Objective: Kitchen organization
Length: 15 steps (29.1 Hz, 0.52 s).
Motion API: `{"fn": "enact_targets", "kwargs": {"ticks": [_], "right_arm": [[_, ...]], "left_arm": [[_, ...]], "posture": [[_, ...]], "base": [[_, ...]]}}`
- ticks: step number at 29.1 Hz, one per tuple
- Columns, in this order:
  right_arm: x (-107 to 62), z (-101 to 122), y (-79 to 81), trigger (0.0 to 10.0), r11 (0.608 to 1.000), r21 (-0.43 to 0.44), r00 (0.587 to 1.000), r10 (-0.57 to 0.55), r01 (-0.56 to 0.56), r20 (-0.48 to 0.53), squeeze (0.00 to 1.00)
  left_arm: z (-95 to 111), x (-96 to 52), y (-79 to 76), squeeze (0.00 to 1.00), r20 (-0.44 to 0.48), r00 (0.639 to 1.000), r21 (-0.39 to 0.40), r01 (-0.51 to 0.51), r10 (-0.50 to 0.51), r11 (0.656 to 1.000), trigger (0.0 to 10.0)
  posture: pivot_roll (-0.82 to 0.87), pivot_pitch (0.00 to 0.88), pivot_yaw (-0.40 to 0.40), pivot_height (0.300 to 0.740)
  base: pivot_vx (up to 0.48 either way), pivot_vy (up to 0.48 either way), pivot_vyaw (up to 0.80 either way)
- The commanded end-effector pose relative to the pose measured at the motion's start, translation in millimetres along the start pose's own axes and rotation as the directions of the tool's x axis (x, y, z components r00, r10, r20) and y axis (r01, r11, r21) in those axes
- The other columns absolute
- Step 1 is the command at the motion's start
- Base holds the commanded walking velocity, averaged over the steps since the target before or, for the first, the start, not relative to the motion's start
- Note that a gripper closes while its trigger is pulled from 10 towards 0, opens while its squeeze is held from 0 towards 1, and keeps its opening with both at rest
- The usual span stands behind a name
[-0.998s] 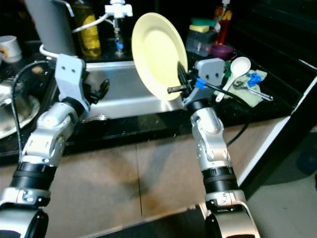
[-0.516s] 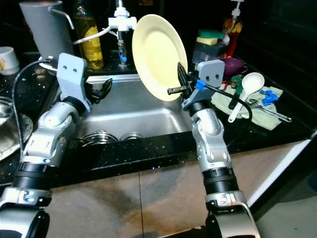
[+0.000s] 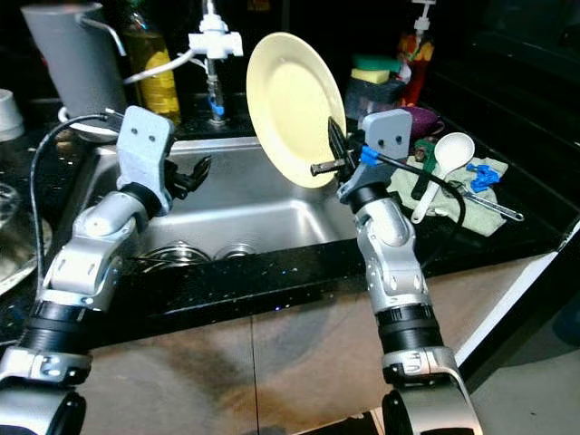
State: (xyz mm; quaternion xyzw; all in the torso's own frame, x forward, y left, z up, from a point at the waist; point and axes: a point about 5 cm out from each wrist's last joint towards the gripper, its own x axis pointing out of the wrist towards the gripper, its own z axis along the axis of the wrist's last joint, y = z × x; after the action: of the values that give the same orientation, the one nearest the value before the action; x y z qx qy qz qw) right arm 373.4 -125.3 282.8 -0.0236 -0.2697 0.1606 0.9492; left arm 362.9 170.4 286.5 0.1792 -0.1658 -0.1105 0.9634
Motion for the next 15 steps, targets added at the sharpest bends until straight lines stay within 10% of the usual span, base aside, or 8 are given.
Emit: {"fn": "enact_targets", "kwargs": {"ticks": [1, 7, 15], "right_arm": [[5.4, 0, -0.4, 10.0, 0.998, -0.065, 1.0, 0.026, -0.026, -0.007, 0.0], [13.3, -8, 5.8, 10.0, 0.981, -0.158, 0.993, 0.101, -0.111, -0.068, 0.0], [24.2, -49, 36.9, 10.0, 0.872, -0.292, 0.884, 0.272, -0.394, -0.38, 0.0]], "left_arm": [[-4, -3.1, -8.9, 0.0, -0.033, 0.992, 0.08, 0.122, -0.12, 0.989, 10.0], [-11, -9.0, -14.2, 0.0, -0.114, 0.962, 0.156, 0.262, -0.247, 0.952, 10.0], [-28, -19.4, -12.6, 0.0, -0.252, 0.9, 0.102, 0.39, -0.355, 0.915, 10.0]], "posture": [[-0.02, 0.108, -0.062, 0.74], [-0.03, 0.112, -0.06, 0.74], [0.0, 0.139, -0.048, 0.74]], "base": [[0.0, 0.0, 0.0], [0.0, 0.0, 0.0], [0.0, 0.0, 0.0]]}}
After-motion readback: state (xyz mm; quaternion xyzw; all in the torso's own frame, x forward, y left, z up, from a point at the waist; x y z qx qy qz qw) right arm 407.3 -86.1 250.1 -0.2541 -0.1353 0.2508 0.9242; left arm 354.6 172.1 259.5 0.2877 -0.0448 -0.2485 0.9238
